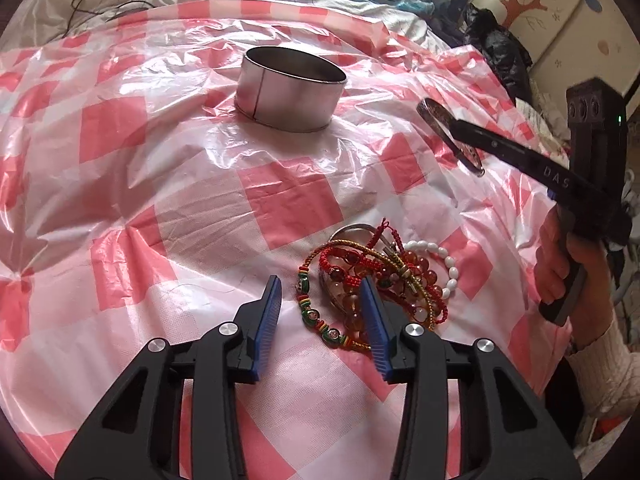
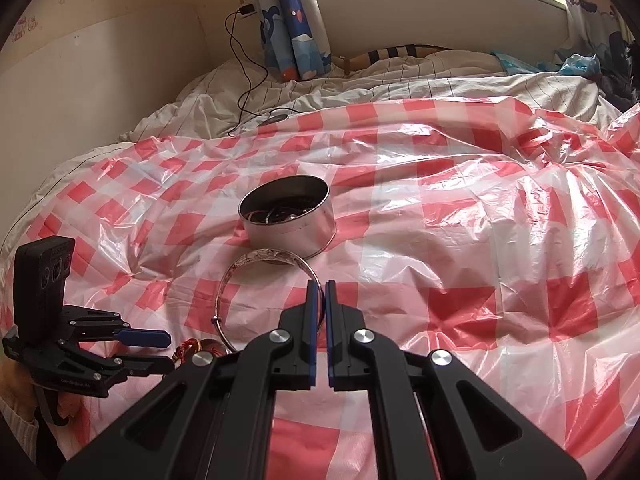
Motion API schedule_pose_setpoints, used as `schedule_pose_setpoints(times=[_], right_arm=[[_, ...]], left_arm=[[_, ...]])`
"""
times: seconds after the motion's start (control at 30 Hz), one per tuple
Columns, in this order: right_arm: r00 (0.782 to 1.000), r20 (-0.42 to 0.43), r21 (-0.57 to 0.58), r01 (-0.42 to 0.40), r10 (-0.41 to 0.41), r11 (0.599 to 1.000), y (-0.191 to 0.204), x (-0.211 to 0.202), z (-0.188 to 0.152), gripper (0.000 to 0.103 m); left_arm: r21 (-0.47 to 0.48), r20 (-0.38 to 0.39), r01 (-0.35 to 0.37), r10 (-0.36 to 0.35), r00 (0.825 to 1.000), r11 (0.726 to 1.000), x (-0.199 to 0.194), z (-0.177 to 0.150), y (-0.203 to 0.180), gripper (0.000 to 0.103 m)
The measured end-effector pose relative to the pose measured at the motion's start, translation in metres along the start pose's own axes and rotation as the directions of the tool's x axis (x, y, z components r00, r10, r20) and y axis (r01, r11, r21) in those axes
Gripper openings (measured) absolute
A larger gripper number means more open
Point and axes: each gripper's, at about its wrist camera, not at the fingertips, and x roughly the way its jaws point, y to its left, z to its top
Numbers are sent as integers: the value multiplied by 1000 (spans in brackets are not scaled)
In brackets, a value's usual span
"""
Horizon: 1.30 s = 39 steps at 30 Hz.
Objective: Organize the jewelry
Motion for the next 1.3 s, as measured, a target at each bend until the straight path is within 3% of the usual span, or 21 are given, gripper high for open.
schedule_pose_setpoints(times=[0.13,0.23,0.33,0.37,0.4,0.47,0.5,0.53,0.67,0.73,0.8,1.0,1.3], right_arm=[[1000,0,1,-4,4,1000,1,-1,0,4],[1000,-2,1,-5,5,1000,3,-1,0,5],[1000,-1,3,-6,6,1000,3,-1,0,5],[1000,-2,1,-5,5,1000,2,-1,0,5],[1000,-2,1,-5,5,1000,2,-1,0,5],[1000,-1,1,-6,6,1000,2,-1,0,5],[1000,0,2,-6,6,1000,2,-1,0,5],[1000,0,3,-7,7,1000,3,-1,0,5],[1000,8,9,-15,15,1000,3,-3,1,5],[1000,12,12,-19,18,1000,4,-4,2,5],[1000,18,16,-21,21,1000,5,-5,2,5],[999,20,25,-32,32,999,1,-7,2,5],[998,53,35,-37,36,999,2,-14,5,5]], left_arm=[[1,4,-57,57,998,998,-1,0,4,38],[91,-16,-170,172,985,981,11,-3,-10,38],[222,-1,-301,309,951,927,22,-5,-31,38],[255,12,-331,339,941,909,24,-7,-36,34],[285,21,-348,358,934,893,26,-8,-42,22],[343,33,-386,399,916,857,28,-11,-51,8],[360,39,-405,420,907,841,29,-12,-53,8],[353,33,-405,421,906,844,28,-11,-51,8],[206,18,-353,357,934,913,11,-4,-26,7],[115,39,-302,300,953,946,-4,0,-13,7],[69,69,-273,268,961,960,-18,4,-7,4],[70,144,-218,206,968,973,-54,22,-21,4],[144,213,-227,194,958,963,-76,70,-55,4]])
